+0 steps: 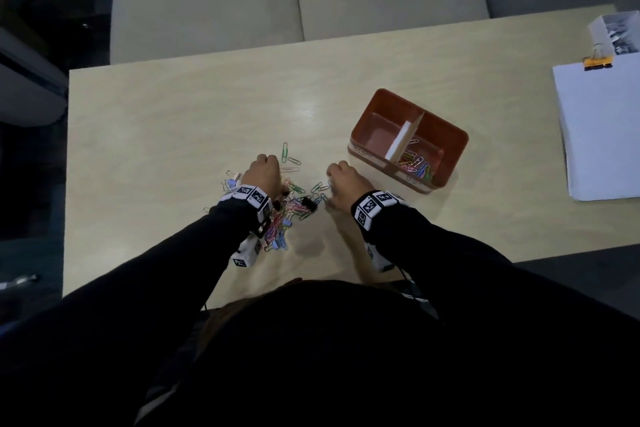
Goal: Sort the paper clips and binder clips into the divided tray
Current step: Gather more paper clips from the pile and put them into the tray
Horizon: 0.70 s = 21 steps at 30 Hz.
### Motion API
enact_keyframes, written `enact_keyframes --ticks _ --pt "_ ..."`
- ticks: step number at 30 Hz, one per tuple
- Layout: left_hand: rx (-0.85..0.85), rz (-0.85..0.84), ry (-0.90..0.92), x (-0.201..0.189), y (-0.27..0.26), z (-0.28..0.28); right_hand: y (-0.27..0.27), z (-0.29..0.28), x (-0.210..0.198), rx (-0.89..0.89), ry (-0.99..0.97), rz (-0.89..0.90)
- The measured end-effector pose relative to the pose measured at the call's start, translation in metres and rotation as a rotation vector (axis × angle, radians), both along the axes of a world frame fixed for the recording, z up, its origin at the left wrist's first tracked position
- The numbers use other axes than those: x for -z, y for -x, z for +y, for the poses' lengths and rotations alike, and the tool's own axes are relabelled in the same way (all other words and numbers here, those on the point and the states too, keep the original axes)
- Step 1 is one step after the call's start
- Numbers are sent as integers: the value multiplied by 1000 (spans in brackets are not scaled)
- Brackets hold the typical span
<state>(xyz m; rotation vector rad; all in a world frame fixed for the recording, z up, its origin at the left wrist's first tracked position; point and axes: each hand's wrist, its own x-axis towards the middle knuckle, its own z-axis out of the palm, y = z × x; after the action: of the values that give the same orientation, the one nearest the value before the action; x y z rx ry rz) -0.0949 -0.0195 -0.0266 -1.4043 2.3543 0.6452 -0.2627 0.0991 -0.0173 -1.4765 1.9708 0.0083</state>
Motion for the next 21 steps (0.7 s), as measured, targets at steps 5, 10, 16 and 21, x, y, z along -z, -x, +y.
enact_keyframes --ticks 5,10,16,21 --pt "-3 31 -111 7 6 -3 -13 -6 8 -133 50 13" --pt "16 -1 -187 8 5 -6 -16 -11 14 -175 59 -4" --pt "41 22 -179 7 2 2 -16 -10 21 -155 52 -6" --pt "29 43 -133 2 9 12 -12 -12 20 -86 70 -53"
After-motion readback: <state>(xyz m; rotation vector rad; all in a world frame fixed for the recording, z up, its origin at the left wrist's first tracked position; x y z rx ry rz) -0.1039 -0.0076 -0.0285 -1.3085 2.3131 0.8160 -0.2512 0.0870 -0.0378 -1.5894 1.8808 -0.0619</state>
